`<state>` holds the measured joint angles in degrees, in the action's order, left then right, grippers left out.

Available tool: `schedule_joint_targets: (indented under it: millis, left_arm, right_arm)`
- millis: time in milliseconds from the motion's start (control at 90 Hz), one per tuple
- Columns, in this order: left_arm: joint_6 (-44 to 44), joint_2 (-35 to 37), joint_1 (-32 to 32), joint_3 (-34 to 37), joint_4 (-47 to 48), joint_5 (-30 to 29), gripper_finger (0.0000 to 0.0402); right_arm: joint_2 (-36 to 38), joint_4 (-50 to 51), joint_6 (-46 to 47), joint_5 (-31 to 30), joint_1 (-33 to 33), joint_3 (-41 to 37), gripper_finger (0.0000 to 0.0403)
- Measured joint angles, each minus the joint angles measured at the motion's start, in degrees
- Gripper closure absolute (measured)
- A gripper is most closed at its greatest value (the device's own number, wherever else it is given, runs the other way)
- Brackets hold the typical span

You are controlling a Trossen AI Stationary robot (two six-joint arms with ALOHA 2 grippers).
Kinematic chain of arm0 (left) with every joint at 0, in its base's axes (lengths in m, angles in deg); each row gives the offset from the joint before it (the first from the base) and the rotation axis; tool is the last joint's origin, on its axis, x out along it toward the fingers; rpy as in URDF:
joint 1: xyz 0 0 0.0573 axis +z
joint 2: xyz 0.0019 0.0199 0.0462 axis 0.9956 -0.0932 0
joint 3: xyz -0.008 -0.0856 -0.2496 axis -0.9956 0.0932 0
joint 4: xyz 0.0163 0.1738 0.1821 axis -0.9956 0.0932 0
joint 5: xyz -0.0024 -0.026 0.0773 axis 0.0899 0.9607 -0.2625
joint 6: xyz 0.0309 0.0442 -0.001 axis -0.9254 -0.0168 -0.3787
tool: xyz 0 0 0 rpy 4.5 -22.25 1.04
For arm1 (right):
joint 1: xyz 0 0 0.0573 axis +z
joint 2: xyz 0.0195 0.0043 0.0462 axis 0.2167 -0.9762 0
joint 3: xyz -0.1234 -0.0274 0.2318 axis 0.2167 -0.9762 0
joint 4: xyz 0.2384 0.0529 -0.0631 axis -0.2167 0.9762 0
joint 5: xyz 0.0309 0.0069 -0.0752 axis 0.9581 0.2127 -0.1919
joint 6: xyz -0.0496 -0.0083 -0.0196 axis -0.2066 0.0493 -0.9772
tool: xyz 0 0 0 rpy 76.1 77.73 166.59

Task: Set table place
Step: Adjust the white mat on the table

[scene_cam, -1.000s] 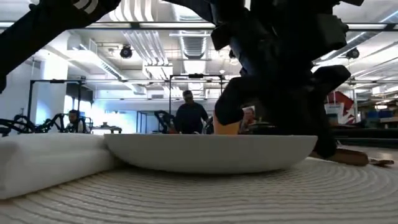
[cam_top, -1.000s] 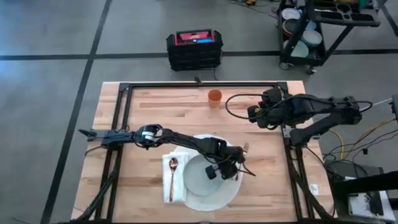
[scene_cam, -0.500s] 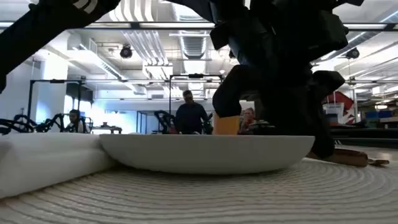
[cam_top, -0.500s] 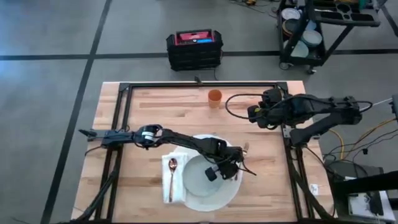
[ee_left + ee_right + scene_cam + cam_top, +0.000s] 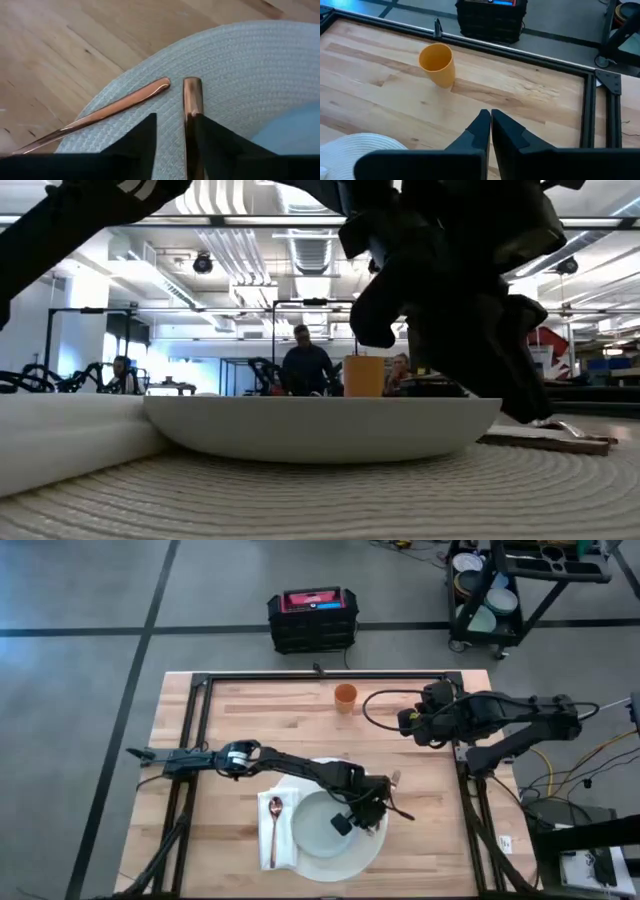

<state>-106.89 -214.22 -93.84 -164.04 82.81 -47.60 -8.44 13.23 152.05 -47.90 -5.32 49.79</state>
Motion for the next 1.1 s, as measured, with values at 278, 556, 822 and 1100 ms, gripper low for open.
schedule_joint_targets:
  millis: [278, 556, 822, 1100]
  left_arm:
    - [-2.26, 3.72, -0.77, -1.10, 2.44, -8.64, 0.0262]
    - [12.94, 16.16, -0.35, -1.04, 10.47, -7.85, 0.0343]
    - [28.50, 27.54, 1.55, 7.49, 23.70, -10.25, 0.0400]
    - [31.48, 45.06, 6.21, 31.10, 12.40, -13.88, 0.0401]
  right_arm:
    - [0.00, 2.44, -2.48, 4.18, 0.00, -0.01, 0.0403]
    - [0.39, 3.93, -7.34, 12.78, 0.02, -0.23, 0.0403]
    - [0.35, 1.67, -10.64, 26.38, 2.02, -13.45, 0.0403]
    - [-1.79, -38.50, -6.69, 37.09, 3.46, -35.05, 0.0403]
